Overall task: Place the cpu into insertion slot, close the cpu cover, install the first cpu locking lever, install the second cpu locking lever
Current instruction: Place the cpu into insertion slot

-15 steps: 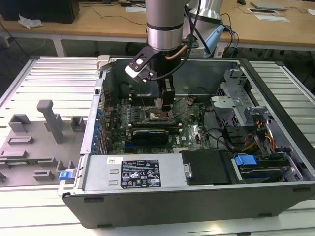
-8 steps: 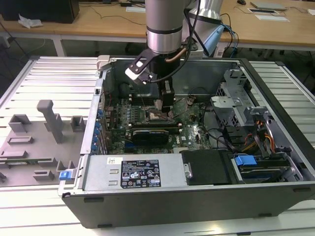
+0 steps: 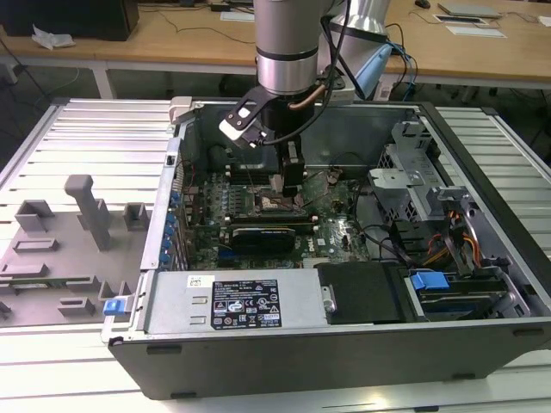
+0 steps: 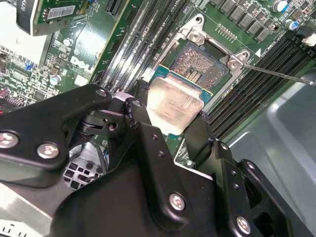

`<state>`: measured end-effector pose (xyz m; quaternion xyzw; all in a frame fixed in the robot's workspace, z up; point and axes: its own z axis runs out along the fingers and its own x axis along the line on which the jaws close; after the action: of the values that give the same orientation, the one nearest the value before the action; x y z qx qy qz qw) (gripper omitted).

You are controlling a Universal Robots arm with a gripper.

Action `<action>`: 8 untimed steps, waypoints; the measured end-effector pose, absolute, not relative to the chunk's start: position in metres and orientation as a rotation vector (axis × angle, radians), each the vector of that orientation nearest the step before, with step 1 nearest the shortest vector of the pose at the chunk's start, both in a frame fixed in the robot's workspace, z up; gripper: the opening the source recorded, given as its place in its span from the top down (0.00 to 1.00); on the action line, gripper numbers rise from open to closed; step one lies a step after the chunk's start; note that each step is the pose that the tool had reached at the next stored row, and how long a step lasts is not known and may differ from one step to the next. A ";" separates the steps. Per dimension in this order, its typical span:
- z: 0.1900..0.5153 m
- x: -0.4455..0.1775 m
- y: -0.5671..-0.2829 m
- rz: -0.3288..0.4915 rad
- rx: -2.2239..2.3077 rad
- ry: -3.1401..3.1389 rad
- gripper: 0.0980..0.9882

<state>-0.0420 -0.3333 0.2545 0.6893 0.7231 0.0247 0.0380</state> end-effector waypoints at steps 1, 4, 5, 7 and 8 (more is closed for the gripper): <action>0.254 -0.042 -0.333 0.076 2.114 2.218 0.51; 0.253 -0.042 -0.333 0.076 2.114 2.218 0.51; 0.252 -0.042 -0.333 0.076 2.114 2.218 0.51; 0.250 -0.042 -0.332 0.076 2.114 2.218 0.51; 0.249 -0.042 -0.332 0.076 2.114 2.218 0.51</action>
<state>-0.0419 -0.3322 0.2493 0.6892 0.7231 0.0247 0.0380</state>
